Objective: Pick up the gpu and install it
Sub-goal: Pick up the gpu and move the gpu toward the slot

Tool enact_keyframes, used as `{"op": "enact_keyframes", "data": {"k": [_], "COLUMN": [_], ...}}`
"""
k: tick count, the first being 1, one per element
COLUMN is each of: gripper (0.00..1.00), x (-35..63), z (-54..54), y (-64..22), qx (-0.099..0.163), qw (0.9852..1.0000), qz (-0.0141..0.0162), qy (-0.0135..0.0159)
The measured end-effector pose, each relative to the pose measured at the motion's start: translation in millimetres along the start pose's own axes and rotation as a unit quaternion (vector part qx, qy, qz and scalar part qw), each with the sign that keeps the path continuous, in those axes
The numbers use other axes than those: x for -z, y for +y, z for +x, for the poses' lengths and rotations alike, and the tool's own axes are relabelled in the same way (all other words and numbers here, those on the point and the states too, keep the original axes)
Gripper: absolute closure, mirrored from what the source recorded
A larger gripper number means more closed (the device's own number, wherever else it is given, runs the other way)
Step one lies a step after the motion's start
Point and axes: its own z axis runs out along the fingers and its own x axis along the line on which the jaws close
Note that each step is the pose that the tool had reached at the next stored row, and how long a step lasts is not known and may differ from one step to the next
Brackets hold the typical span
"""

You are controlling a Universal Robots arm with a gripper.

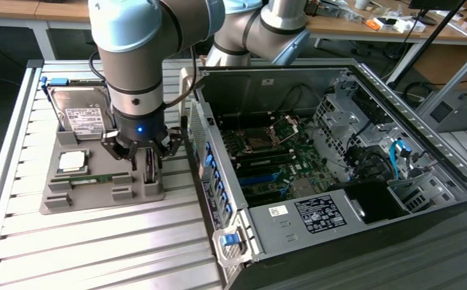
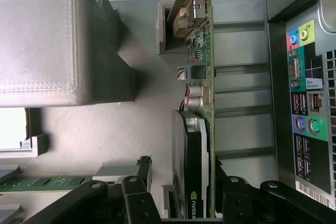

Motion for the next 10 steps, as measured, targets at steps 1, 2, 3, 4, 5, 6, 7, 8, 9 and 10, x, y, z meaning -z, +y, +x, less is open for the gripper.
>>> {"op": "enact_keyframes", "data": {"k": [1, 2, 3, 4, 5, 6, 7, 8, 9, 10], "gripper": [0.46, 0.46, 0.46, 0.46, 0.46, 0.46, 0.46, 0.46, 0.46, 0.46], "x": [-0.2, -0.7, -1.0, -1.2, -1.6, -1.8, -2.1, -2.3, -2.6, -2.9], "z": [0.0, 0.0, 0.0, 0.0, 0.1, 0.0, 0.1, 0.1, 0.1, 0.1], "y": [0.0, 0.0, 0.0, -0.1, -0.1, -0.1, -0.1, -0.1, -0.1, -0.1], "qx": [0.000, 0.000, 0.000, 0.000, 0.000, 0.000, 0.000, 0.000, 0.000, 0.000], "qw": [1.0000, 1.0000, 1.0000, 1.0000, 1.0000, 1.0000, 1.0000, 1.0000, 1.0000, 1.0000], "qz": [0.0000, 0.0000, 0.0000, 0.0000, 0.0001, 0.0000, 0.0000, 0.0000, 0.0000, 0.0000], "qy": [0.0000, 0.0000, 0.0000, 0.0000, 0.0001, 0.0000, 0.0000, 0.0001, 0.0000, 0.0000]}}
